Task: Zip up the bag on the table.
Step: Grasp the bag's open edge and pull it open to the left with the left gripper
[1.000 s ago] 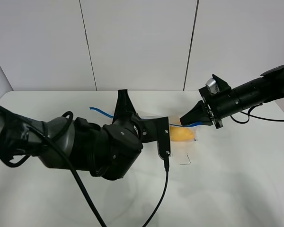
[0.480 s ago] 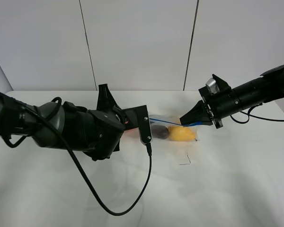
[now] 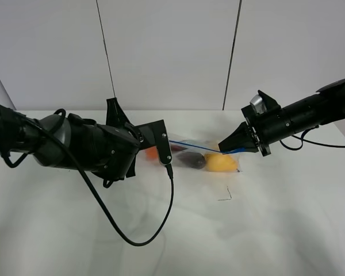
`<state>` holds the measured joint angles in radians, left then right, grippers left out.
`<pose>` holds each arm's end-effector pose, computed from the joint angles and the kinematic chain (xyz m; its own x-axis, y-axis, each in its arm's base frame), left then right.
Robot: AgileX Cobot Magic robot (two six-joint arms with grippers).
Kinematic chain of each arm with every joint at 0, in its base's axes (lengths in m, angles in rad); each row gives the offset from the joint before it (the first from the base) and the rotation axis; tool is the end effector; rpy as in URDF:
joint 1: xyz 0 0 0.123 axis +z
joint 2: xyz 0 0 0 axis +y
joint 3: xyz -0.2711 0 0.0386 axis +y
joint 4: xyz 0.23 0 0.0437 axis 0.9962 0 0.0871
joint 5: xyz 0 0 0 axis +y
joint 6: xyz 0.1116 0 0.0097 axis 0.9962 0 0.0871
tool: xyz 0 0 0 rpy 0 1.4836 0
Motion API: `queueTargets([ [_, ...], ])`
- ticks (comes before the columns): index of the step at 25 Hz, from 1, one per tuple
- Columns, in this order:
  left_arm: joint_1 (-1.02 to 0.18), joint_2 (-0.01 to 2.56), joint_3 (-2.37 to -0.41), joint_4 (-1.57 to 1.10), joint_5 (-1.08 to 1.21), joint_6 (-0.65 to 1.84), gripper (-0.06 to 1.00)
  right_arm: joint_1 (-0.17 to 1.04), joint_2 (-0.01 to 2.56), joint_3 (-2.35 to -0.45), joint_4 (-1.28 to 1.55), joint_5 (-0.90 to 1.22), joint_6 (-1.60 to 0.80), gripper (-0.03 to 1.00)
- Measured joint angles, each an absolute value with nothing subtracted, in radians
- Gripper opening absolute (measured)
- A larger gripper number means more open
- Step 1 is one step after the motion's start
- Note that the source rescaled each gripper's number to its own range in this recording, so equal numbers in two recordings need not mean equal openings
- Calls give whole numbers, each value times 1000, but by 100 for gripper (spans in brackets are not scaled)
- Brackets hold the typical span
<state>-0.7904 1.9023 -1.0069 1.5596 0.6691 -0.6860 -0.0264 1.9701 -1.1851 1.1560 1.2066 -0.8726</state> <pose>0.3046 -0.2089 0.1505 -0.1327 0.9866 -0.0952 0.5590 0.1538 0.8148 0.3404 0.0869 0.1682 -0.9723 -0.0735 -0.2219 -0.2276 0.5150 0.8264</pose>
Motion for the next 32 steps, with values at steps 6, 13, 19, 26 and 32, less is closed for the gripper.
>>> queueTargets([
  [6,-769,1902,-1007,1560,666,-686,0,-26,1970,-1185,1156,1207,-873,0],
  [13,-736,1902,-1007,1559,654,-686,0,-26,1970,-1185,1156,1206,-873,0],
  [19,-713,1902,-1007,1559,639,-686,0,-23,1970,-1185,1162,1205,-873,0],
  [26,-713,1902,-1007,1559,638,-686,0,-23,1970,-1185,1163,1204,-873,0],
  [32,-696,1902,-1007,1553,668,-686,37,-23,1970,-1185,1132,1208,-873,0],
])
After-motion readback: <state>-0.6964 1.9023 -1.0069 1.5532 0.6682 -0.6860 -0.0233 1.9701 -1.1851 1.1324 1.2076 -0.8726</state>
